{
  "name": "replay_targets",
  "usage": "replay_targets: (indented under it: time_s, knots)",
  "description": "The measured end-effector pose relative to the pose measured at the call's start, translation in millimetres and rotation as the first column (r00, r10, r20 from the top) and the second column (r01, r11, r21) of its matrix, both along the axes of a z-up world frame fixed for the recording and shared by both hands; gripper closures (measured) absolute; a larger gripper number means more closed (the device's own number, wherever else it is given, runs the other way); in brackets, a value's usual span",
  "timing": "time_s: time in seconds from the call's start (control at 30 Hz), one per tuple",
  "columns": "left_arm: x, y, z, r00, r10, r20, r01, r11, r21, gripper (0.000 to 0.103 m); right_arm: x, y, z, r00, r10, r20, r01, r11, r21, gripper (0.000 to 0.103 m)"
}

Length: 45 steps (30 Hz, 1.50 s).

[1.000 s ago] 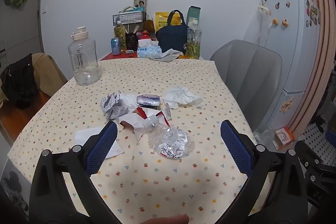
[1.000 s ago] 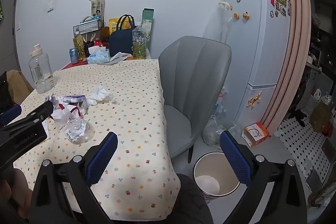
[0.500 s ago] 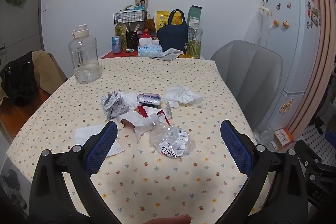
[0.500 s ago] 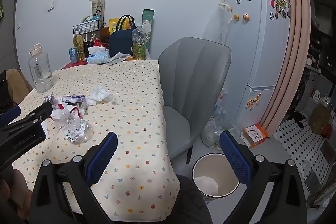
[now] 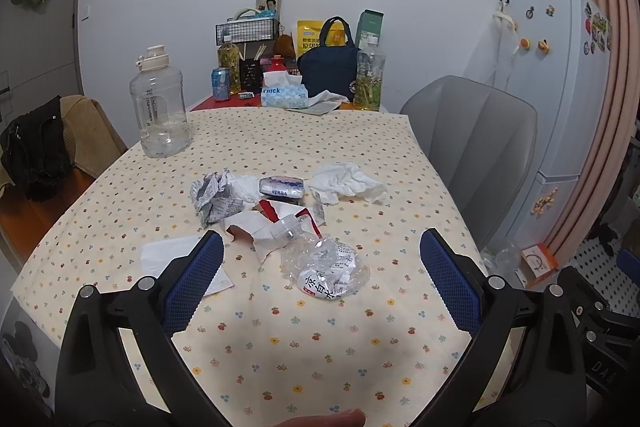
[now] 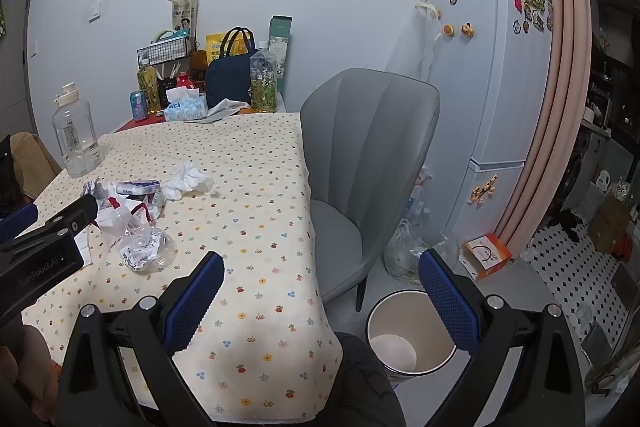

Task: Collect trash

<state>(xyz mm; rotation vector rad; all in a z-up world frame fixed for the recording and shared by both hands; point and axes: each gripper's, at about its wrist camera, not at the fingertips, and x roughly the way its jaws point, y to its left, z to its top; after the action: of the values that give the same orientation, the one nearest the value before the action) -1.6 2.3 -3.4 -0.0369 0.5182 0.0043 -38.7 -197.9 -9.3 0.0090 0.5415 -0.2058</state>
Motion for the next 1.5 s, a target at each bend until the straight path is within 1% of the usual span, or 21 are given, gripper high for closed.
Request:
replay_targets:
  time_s: [0.6, 1.5]
  knots:
    - [-0.7, 0.0, 0.7, 1.000, 0.004, 0.004, -0.004, 1.000, -0.002, 0.005, 1.7, -1.4, -4.6, 1.000, -0.002, -0.005, 0.002, 1.000, 0.003, 0.008]
    - [-1.2, -0.9, -0.2, 1.000, 0.004, 0.006, -0.004, 1.000, -0.001, 0.005, -0.8, -1.4, -0.7, 1.000, -0.006, 0.009, 0.006, 1.000, -0.004, 0.008]
